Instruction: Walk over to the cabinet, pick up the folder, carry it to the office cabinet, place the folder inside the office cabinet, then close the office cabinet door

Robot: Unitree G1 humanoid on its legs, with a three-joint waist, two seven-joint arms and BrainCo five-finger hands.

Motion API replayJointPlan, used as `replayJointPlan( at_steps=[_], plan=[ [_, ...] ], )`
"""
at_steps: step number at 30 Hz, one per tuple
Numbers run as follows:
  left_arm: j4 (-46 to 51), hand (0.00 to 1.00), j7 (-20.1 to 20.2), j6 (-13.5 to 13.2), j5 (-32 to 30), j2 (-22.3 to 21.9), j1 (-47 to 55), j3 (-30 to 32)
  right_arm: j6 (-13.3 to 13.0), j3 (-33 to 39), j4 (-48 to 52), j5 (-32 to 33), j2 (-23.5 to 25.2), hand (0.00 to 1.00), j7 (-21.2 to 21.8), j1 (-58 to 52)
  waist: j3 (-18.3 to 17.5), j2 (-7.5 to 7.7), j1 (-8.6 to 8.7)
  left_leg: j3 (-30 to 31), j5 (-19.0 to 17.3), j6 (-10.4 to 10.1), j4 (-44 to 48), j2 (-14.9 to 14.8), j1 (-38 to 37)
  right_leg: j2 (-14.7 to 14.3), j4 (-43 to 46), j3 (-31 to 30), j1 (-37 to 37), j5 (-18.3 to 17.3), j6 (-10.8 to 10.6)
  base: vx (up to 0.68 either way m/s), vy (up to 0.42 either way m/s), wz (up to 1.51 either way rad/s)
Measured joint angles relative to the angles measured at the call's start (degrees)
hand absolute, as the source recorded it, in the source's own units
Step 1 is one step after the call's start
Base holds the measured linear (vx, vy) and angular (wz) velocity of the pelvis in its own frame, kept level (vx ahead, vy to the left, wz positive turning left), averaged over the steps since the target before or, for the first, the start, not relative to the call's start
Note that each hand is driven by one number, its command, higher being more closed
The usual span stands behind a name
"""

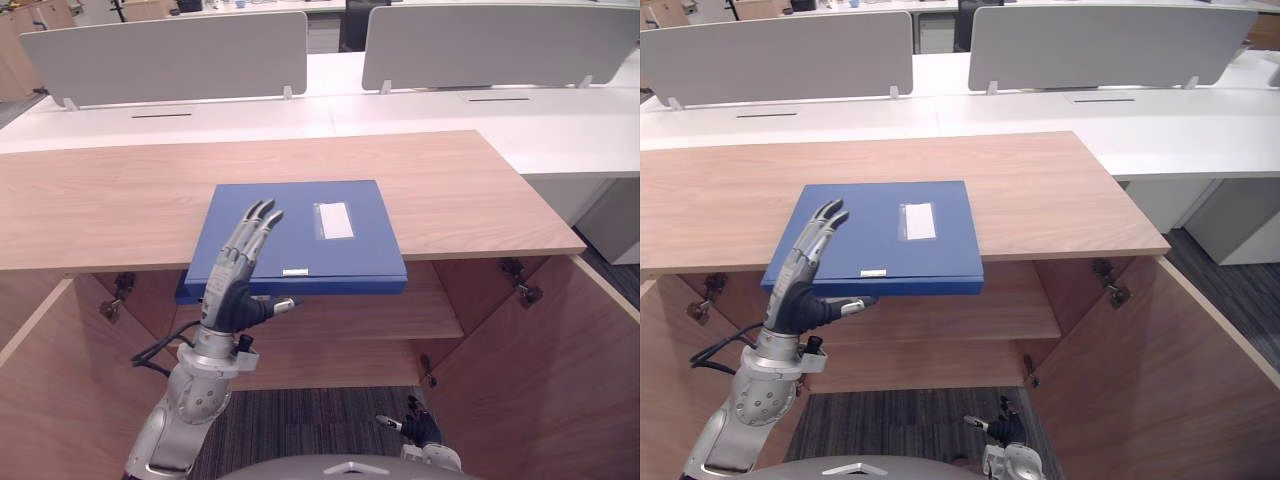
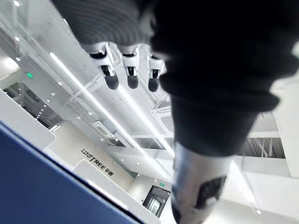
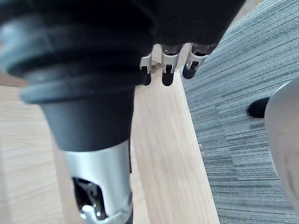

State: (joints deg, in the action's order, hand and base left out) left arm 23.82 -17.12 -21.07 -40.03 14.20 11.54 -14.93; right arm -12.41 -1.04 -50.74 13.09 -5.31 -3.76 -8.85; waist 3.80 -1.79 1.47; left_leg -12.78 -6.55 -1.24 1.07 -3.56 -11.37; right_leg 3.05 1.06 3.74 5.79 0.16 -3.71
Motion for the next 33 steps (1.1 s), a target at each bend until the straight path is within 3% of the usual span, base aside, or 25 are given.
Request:
replayJointPlan(
  at_steps=[7,14,33],
  plan=[
    [-1.41,0.0,-0.19,0.3,-6.24,1.56,-1.67,-4.18,0.01,-0.52,-0.01,0.01,-0.12,0.0,0.06,-0.05,-0.54,-0.2,0.34,-1.41,-0.6,-0.18,-0.18,-0.29,-0.72,-0.42,0.0,-1.33,0.01,-0.16,0.19,0.0,-0.003,-0.1],
    [-5.37,0.0,-2.17,3.12,-12.98,3.21,-3.1,-5.35,0.02,-0.93,-0.01,0.01,-0.15,0.0,0.85,-0.09,-1.1,-0.02,0.56,-1.4,-0.55,-0.12,-0.56,0.07,-1.19,-0.32,-0.44,-1.1,0.24,-0.08,0.27,0.0,0.0,0.0],
    [-7.41,0.0,-5.23,6.88,-18.85,2.77,-0.69,1.18,0.16,-1.05,-0.03,0.04,0.12,0.0,2.04,-0.11,-1.53,1.0,0.59,0.26,-0.1,0.55,-2.37,1.1,-2.88,0.69,-3.48,1.11,3.09,0.71,0.14,-0.03,-0.014,0.05]
  ],
)
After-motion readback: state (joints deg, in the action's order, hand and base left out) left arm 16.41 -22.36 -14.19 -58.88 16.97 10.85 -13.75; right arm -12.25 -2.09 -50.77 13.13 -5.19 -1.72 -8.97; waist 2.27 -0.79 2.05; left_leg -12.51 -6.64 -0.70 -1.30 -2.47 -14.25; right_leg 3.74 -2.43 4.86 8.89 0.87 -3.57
